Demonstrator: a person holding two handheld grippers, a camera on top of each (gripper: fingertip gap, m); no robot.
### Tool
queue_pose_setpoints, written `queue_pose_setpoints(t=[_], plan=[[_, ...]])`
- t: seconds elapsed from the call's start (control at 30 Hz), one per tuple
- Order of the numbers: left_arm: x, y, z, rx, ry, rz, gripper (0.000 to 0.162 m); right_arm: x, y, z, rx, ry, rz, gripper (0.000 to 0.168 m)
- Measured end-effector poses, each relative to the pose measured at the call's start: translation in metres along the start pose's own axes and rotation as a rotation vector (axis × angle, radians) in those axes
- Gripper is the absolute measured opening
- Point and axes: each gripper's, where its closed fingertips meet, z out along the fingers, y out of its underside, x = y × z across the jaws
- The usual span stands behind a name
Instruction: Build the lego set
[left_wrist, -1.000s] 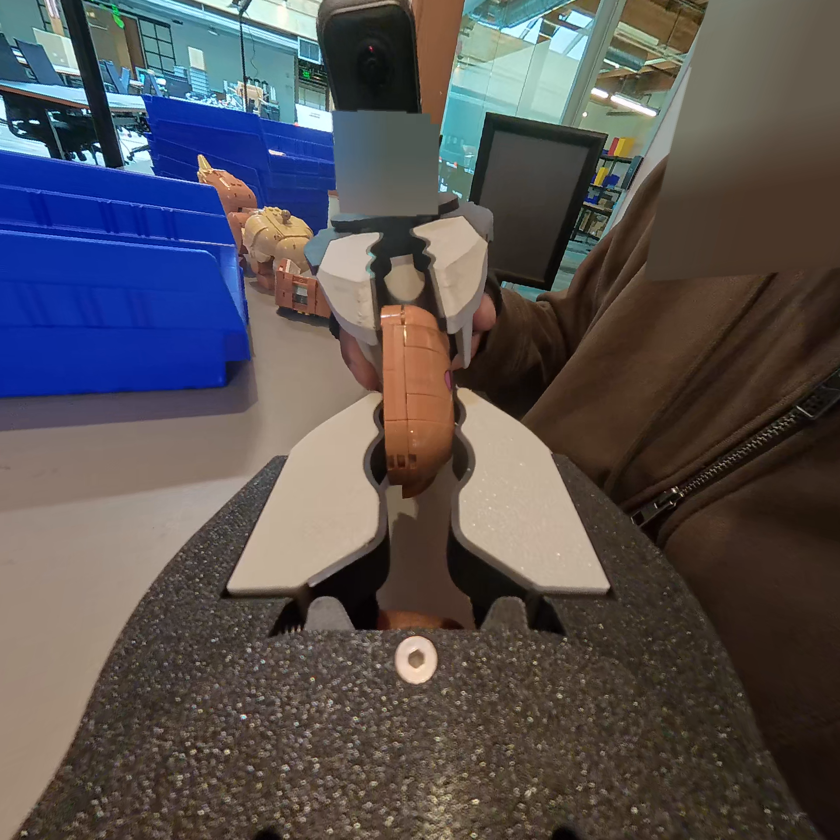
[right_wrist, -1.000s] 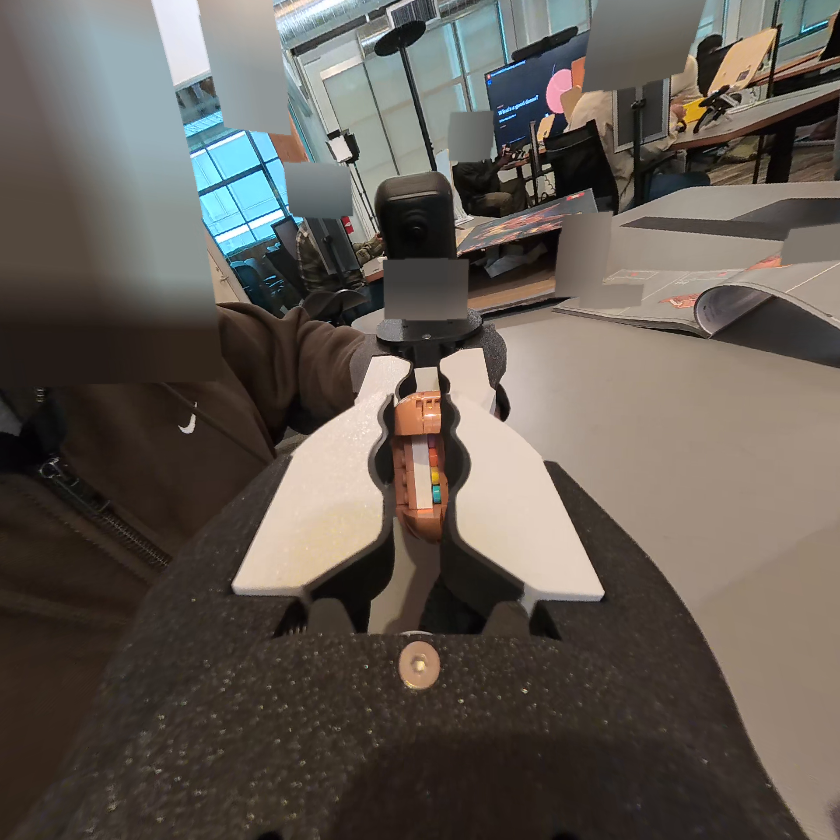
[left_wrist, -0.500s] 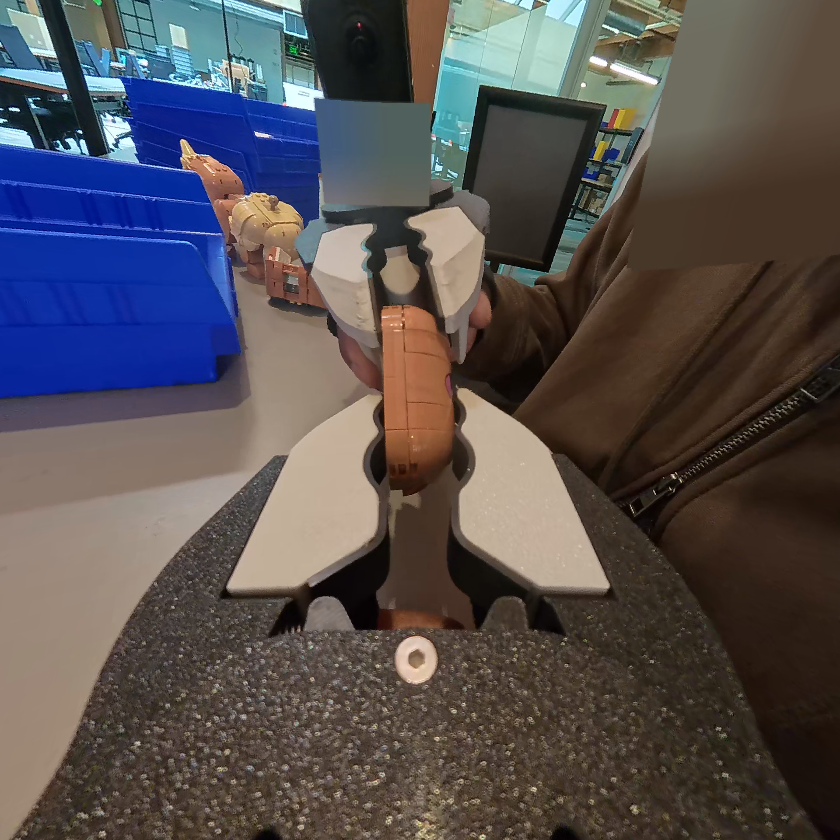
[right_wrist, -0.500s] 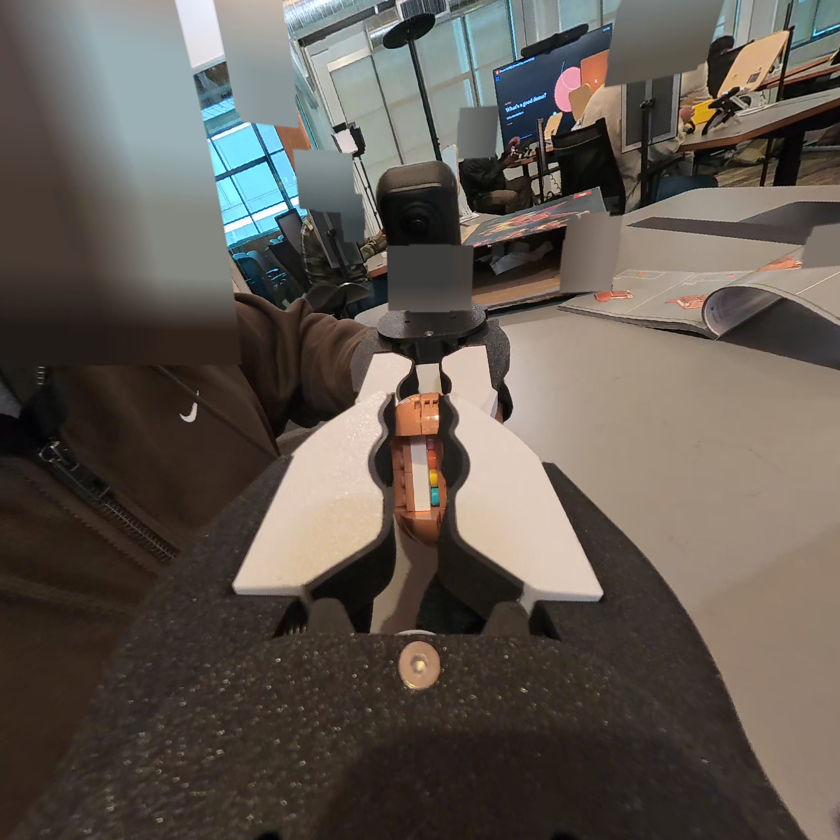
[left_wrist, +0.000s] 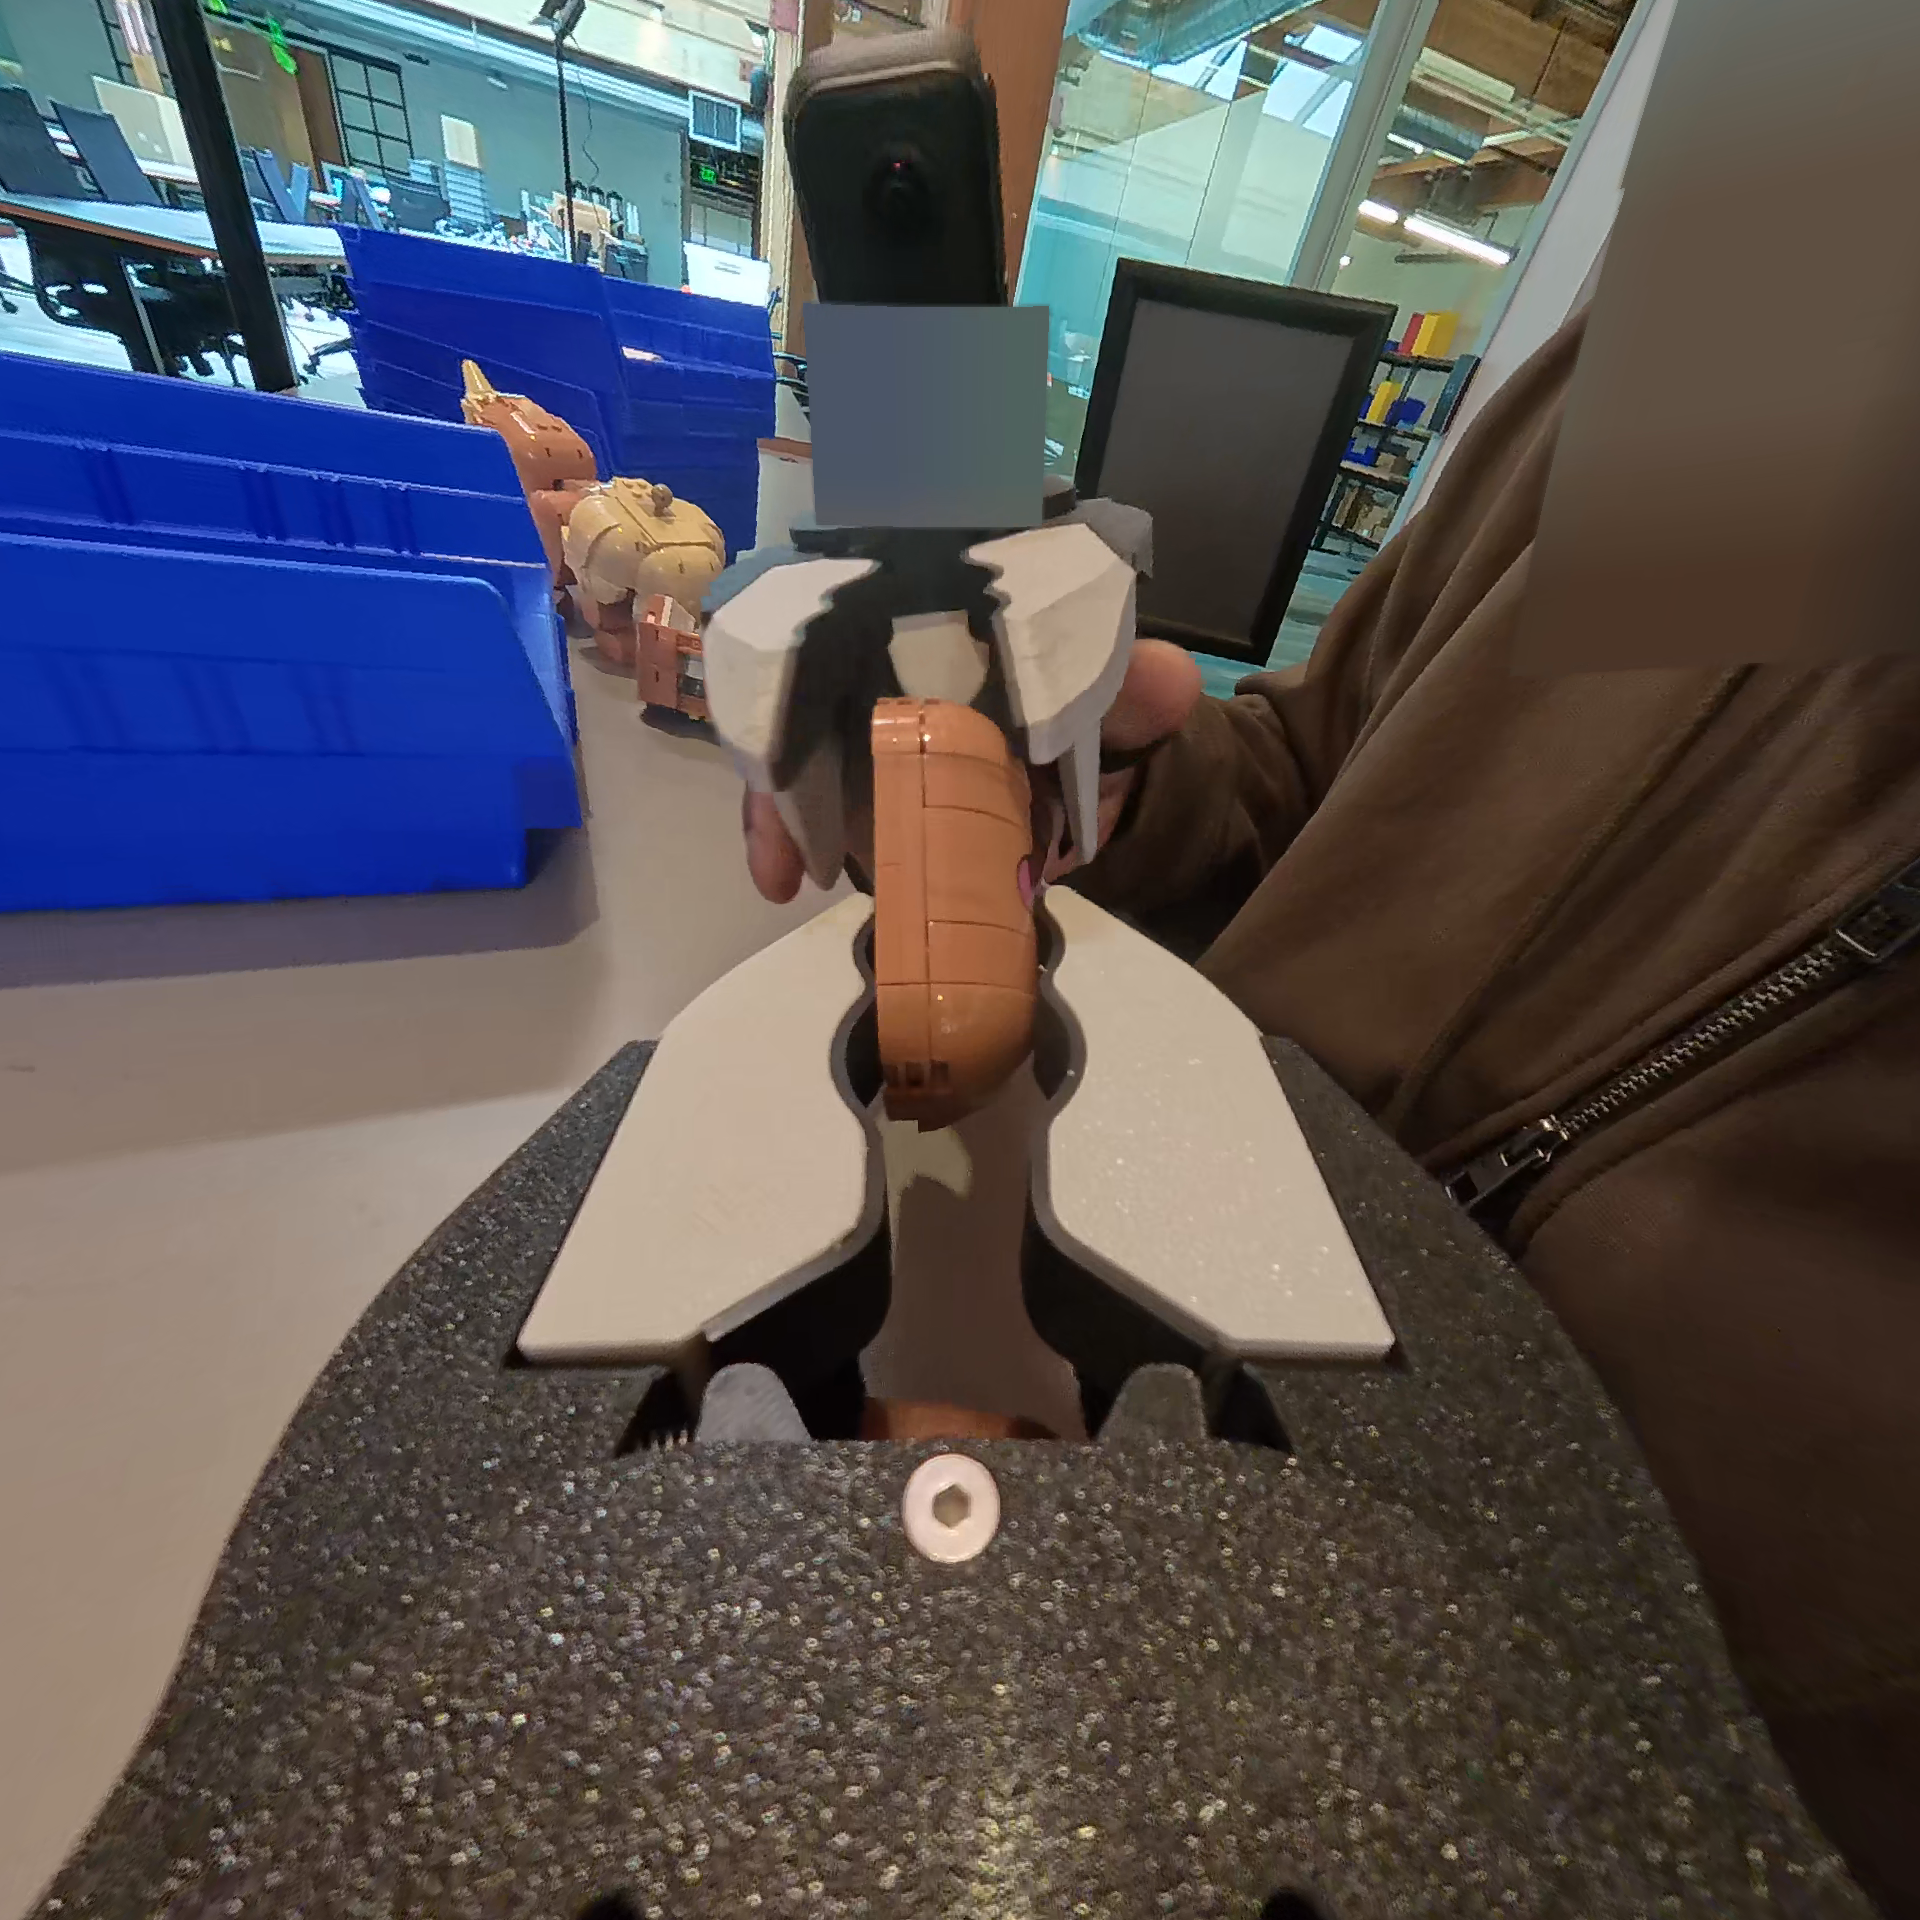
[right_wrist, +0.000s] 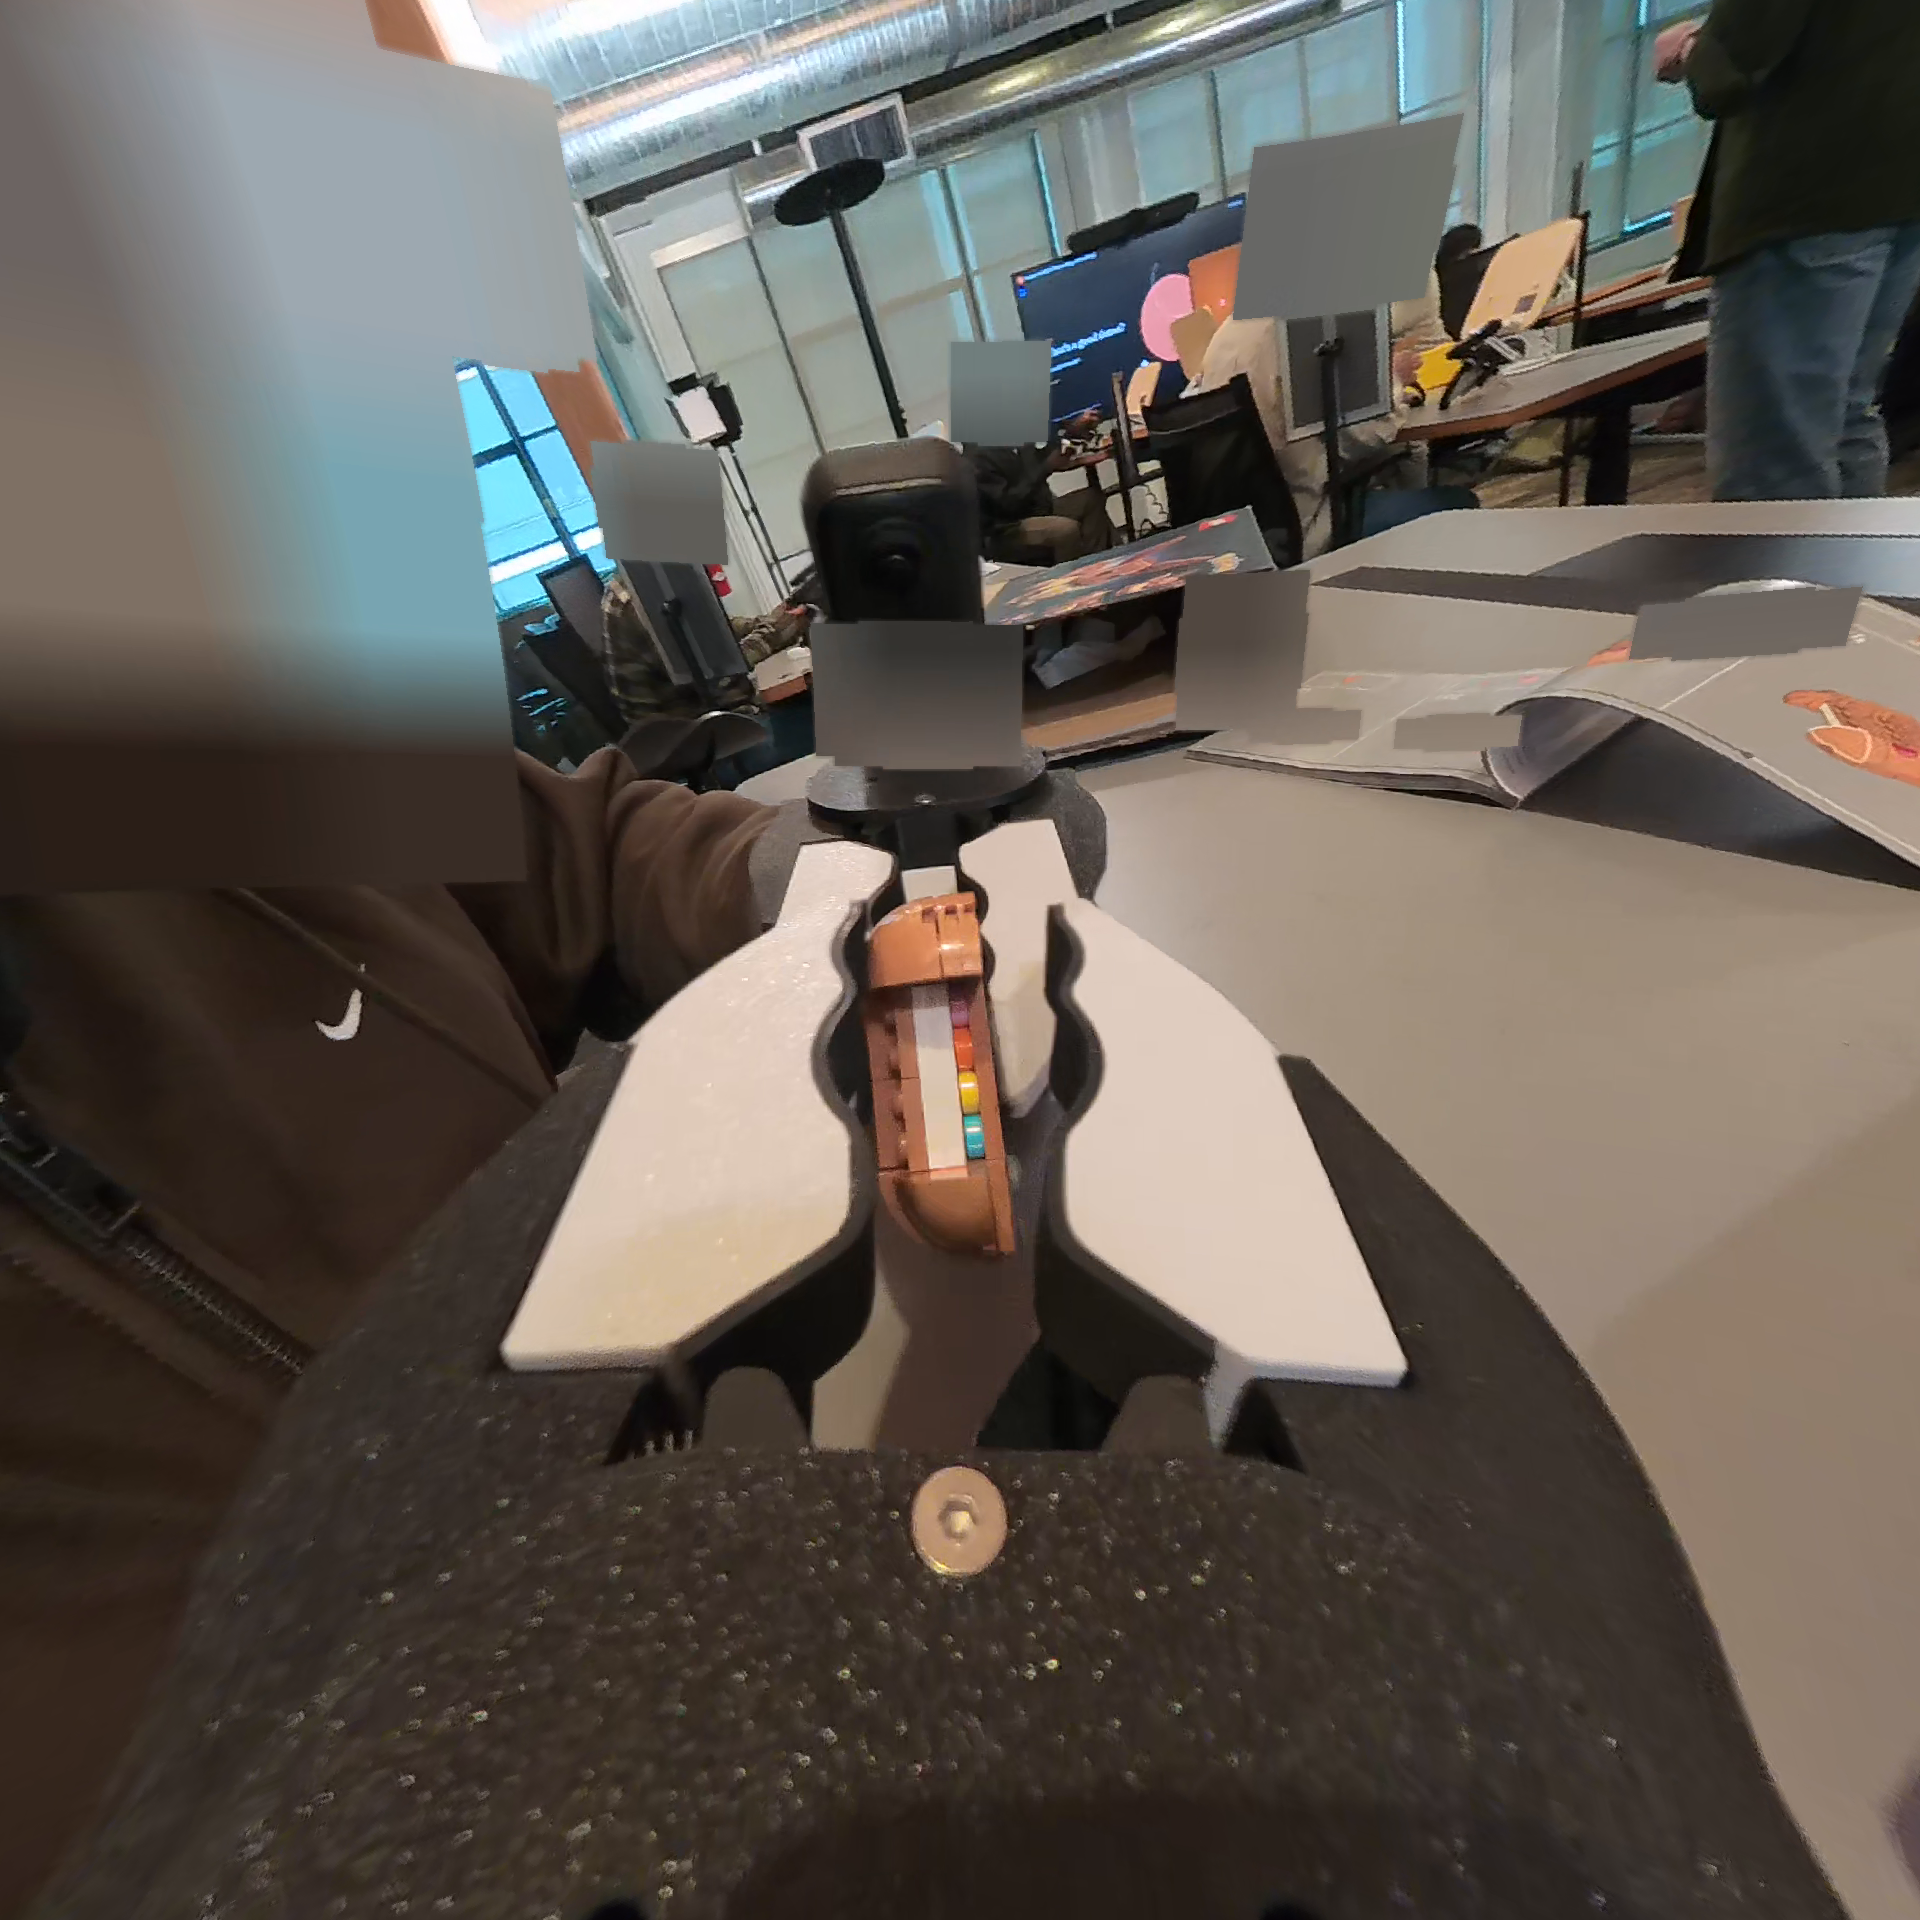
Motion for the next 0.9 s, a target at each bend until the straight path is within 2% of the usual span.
queue_pose_setpoints(t=[0.27,0.43,0.9], plan=[[-0.002,-0.002,-0.001,0.011,-0.015,-0.007,0.025,-0.004,0.006,0.003,-0.031,0.006,-0.031,0.033],[-0.001,-0.001,0.0,0.002,-0.014,0.002,0.025,-0.006,0.006,0.004,-0.032,0.007,-0.061,0.025],[-0.001,0.006,0.002,-0.044,-0.023,0.035,0.025,-0.007,0.013,0.004,-0.04,-0.019,-0.022,0.023]])
